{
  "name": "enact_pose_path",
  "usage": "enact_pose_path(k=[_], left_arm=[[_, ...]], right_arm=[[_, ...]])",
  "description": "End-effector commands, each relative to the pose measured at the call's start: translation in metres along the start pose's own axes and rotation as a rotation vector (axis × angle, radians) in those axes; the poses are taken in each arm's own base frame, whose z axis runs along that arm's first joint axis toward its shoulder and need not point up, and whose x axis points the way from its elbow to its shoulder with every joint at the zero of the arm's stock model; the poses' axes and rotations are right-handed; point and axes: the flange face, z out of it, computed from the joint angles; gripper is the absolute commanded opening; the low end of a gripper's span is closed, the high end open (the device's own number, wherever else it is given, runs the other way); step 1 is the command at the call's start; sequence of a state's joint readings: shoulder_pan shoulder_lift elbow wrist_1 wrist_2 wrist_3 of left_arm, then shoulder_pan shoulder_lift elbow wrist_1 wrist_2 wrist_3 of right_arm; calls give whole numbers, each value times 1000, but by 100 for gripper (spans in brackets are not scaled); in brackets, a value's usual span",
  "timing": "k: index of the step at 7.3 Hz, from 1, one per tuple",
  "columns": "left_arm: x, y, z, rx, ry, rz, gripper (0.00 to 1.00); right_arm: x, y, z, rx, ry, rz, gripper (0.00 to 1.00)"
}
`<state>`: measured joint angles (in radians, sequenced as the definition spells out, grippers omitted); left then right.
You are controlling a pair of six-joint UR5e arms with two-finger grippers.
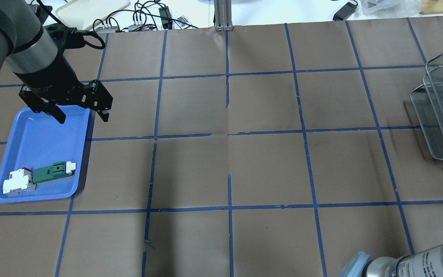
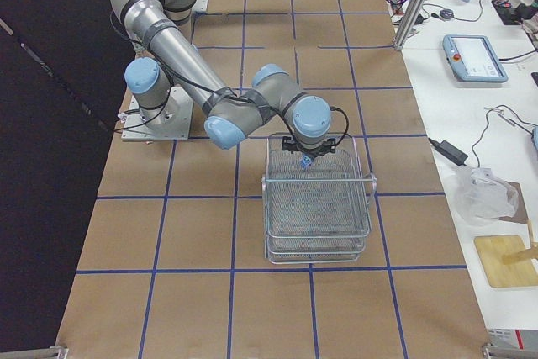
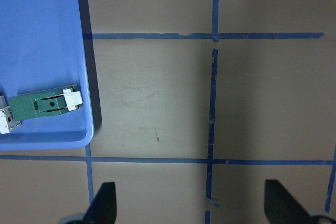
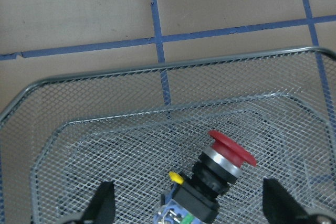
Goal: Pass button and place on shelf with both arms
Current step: 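Release the button onto the wire rack shelf with the right gripper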
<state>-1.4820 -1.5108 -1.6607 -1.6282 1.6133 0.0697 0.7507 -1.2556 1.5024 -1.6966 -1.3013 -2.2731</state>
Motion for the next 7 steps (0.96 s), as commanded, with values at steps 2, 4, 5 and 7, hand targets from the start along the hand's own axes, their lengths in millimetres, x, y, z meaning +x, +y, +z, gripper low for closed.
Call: enact_pose_path(k=[2,4,5,7], left_arm=[[-5,4,-2,-6,-10,2,100],[-3,2,-1,3,1,5,100],[-4,3,-2,4,-6,7,100],[-6,3,-4,7,1,122,100]], right_arm=[[7,-113,-34,-64,31,96,100],[2,-222,-39,-76,12,200,100],[-5,-277,-42,-101,22,266,100],[-33,-395,-32,-121,26,387,100]])
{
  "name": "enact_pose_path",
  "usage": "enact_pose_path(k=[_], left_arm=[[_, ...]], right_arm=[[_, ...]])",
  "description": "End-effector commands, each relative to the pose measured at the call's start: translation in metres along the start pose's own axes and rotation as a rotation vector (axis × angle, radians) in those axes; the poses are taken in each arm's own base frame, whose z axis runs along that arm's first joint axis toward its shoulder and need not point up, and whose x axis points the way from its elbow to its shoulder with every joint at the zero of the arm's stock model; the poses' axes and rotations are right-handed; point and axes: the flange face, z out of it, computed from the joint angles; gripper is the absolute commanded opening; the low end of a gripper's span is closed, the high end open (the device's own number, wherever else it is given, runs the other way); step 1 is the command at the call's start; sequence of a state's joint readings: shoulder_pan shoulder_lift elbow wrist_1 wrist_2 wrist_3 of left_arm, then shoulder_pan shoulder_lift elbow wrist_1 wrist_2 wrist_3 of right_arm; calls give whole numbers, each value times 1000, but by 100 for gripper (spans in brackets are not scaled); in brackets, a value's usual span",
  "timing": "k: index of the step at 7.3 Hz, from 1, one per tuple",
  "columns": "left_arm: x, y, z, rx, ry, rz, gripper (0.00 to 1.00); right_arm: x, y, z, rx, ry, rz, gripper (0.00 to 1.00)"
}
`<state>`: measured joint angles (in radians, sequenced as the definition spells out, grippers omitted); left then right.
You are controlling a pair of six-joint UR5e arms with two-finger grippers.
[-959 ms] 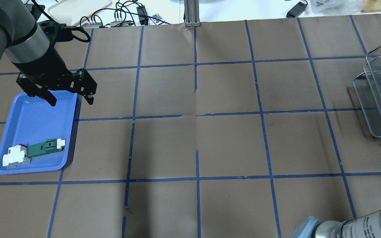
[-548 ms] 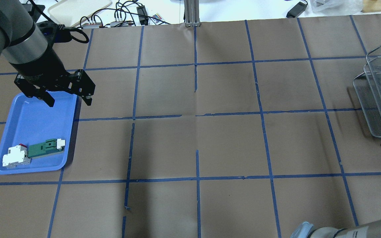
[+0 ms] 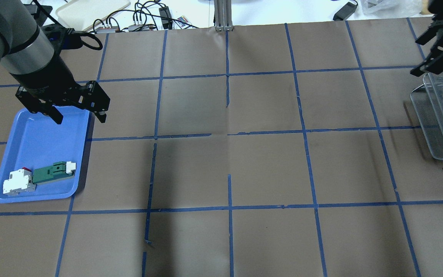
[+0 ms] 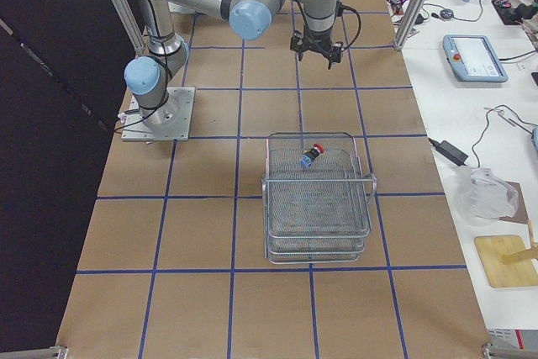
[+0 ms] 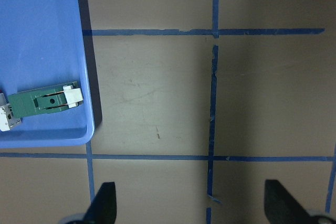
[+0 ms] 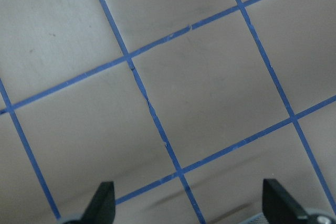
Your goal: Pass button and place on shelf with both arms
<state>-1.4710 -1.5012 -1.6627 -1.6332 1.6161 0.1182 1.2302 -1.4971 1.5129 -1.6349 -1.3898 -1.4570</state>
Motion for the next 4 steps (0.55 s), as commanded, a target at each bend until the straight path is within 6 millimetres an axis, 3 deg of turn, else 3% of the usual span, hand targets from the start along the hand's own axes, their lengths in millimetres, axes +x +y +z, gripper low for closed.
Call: enact_pose_path(k=[1,2,3,4], left_arm=[[-1,3,-5,7,1,130,100],[3,6,-6,8,16,135,100],[8,9,-7,8,47,136,100],[8,10,-8,7,41,133,100]], right_arm=[[-84,-121,3,-10,-18,146,100],[-116,-158,9,-14,-30,272,100],[-140,-179,14,-33,-32,430,100],[-143,-174,5,-62,18,529,100]])
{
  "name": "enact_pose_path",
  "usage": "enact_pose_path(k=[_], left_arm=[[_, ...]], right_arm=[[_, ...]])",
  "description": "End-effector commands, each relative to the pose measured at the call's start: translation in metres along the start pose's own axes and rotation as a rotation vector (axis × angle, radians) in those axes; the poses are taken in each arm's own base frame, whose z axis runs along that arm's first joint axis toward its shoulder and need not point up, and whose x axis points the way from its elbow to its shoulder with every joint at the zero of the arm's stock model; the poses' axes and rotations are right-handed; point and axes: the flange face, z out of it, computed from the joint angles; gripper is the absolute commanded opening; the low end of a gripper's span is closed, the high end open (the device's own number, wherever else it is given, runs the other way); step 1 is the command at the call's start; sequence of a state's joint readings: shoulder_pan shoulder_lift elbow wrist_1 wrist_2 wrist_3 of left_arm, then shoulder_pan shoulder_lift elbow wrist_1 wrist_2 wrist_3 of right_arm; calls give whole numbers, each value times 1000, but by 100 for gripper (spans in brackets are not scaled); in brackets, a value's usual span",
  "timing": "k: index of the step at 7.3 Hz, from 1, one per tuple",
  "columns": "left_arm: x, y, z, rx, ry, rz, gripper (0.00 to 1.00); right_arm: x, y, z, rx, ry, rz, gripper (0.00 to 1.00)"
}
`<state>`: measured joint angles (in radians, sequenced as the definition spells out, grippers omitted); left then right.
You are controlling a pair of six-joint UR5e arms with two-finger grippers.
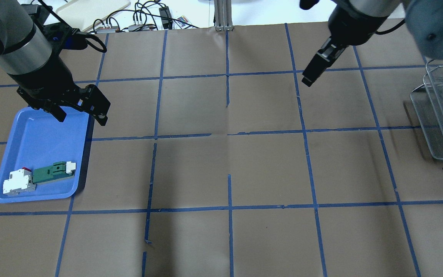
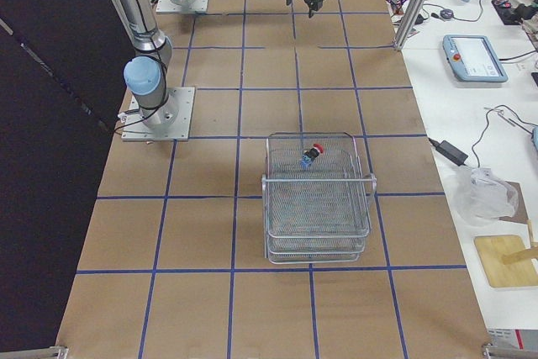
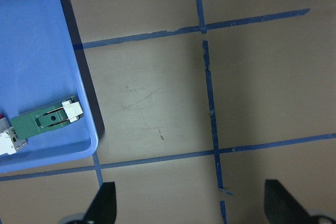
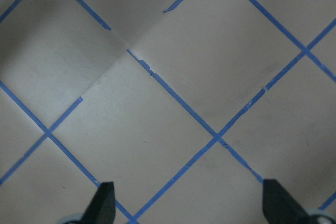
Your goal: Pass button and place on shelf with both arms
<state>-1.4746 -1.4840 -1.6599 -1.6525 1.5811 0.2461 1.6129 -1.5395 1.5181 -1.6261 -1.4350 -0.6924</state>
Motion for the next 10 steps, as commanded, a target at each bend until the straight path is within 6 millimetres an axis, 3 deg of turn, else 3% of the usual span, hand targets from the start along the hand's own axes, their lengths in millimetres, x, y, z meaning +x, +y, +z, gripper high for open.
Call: enact_pose_path(k=[1,3,5,7,10], left_arm=[[5,0,1,-3,7,-12,100],[7,1,-1,1,12,-59,100],[8,2,-2,1,14,-58,100],[8,2,-2,1,14,-59,100],[8,3,-3,2,9,-59,100]], right_arm=[[-17,14,-25,-61,191,173,100],[12,27,-23,-46,145,488,100],[24,16,0,-45,76,516,100],[30,19,10,-59,73,564,100],[38,21,-2,-40,100,726,100]])
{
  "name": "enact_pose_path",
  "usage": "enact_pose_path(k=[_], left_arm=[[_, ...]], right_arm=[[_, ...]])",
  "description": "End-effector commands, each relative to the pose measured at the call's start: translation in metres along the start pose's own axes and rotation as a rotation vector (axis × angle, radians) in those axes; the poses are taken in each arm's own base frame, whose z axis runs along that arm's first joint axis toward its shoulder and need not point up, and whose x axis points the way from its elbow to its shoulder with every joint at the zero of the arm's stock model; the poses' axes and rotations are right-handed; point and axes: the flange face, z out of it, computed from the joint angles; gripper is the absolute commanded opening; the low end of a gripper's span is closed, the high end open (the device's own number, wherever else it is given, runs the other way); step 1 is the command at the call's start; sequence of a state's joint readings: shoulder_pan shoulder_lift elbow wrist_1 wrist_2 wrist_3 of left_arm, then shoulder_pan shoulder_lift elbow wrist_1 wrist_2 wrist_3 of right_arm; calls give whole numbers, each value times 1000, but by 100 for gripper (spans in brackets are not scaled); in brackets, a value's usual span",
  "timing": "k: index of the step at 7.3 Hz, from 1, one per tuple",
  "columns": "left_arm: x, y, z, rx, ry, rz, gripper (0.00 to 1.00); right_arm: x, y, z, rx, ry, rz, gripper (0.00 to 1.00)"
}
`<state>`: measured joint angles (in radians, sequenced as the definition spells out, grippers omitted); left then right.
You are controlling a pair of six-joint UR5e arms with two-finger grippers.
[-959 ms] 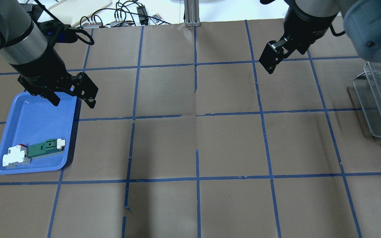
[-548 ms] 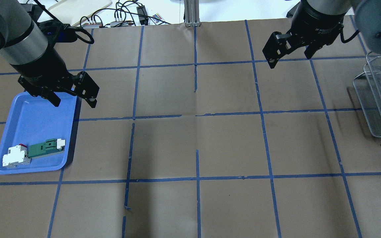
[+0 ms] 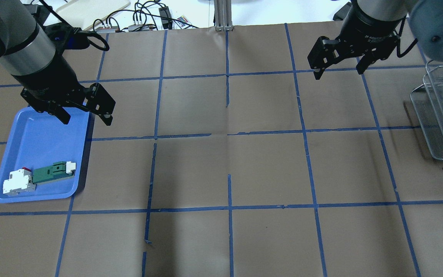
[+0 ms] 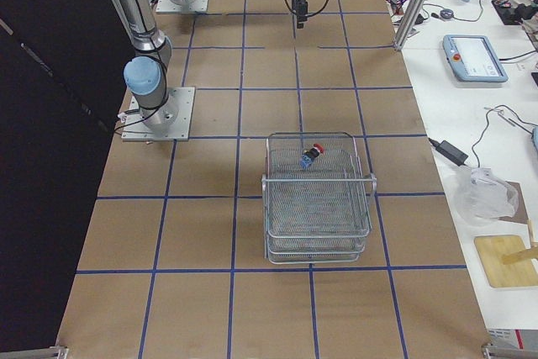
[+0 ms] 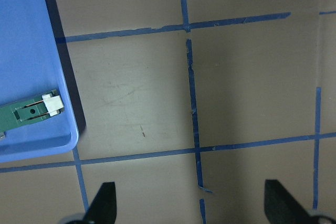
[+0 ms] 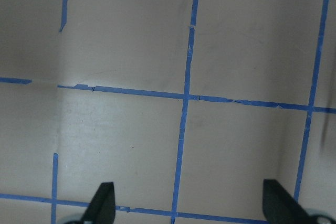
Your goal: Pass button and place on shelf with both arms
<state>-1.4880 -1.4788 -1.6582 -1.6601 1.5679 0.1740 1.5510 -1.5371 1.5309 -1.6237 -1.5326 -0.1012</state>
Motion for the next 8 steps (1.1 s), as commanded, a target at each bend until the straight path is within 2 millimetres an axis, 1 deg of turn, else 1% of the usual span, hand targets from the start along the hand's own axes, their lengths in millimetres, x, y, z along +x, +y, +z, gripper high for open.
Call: enact_pose_path(k=[1,2,8], left_arm=[[0,1,-1,0,-1,-1,100],[0,1,-1,0,0,-1,100],[0,1,-1,2,-2,-1,100]], right_arm=[[3,-1,-6,8,23,76,100],[6,-1,-5,3,57,72,100],[4,-1,-6,8,37,74,100]])
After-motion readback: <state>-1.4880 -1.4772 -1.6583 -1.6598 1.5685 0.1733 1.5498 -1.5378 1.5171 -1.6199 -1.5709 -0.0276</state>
